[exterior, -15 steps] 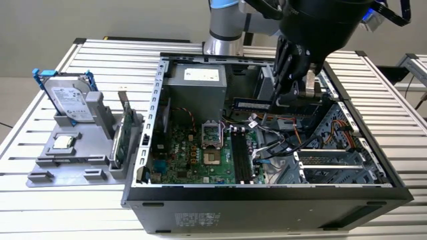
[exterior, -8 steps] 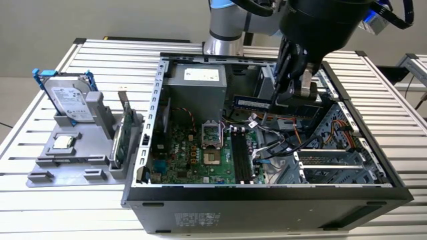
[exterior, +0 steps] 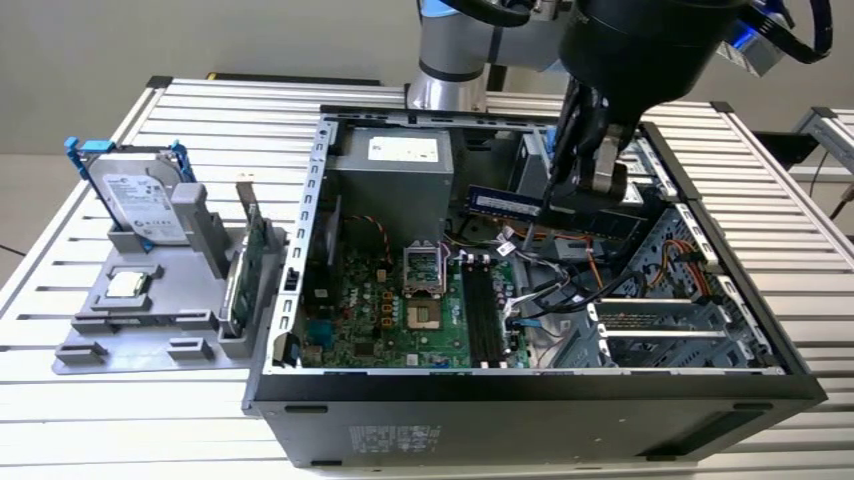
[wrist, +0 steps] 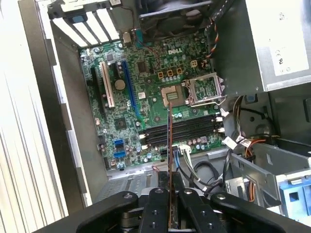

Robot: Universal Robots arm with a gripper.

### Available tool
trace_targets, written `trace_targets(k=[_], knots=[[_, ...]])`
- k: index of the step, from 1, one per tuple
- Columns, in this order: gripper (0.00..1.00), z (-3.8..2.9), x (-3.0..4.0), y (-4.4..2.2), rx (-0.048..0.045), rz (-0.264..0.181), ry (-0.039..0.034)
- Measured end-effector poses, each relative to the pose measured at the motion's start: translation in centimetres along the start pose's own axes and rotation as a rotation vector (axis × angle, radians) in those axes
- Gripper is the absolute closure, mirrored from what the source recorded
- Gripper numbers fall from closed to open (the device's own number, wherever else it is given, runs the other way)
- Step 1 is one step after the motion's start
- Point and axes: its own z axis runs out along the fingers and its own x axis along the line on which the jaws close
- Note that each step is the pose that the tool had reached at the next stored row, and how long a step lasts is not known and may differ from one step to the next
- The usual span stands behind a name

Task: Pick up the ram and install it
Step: 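Insert the ram into the slot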

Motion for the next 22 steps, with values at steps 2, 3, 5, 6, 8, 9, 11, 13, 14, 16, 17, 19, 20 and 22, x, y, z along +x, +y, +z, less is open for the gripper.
trace_targets(k=[2,3,5,6,8,9,11,13,14,16,17,19,20,22], knots=[[1.00,0.00,0.00,0.00,0.0003,0.019,-0.0005],[1.00,0.00,0.00,0.00,0.0004,0.028,-0.0009],[1.00,0.00,0.00,0.00,0.0007,0.046,-0.0013],[1.00,0.00,0.00,0.00,0.0009,0.055,-0.0016],[1.00,0.00,0.00,0.00,0.0012,0.073,-0.0021],[1.00,0.00,0.00,0.00,0.0013,0.082,-0.0024],[1.00,0.00,0.00,0.00,0.0016,0.100,-0.0029],[1.00,0.00,0.00,0.00,0.0018,0.118,-0.0034],[1.00,0.00,0.00,0.00,0.0020,0.128,-0.0036],[1.00,0.00,0.00,0.00,0.0023,0.148,-0.0042],[1.00,0.00,0.00,0.00,0.0025,0.159,-0.0045],[1.00,0.00,0.00,0.00,0.0028,0.180,-0.0051],[1.00,0.00,0.00,0.00,0.0030,0.190,-0.0054],[1.00,0.00,0.00,0.00,0.0033,0.211,-0.0060]])
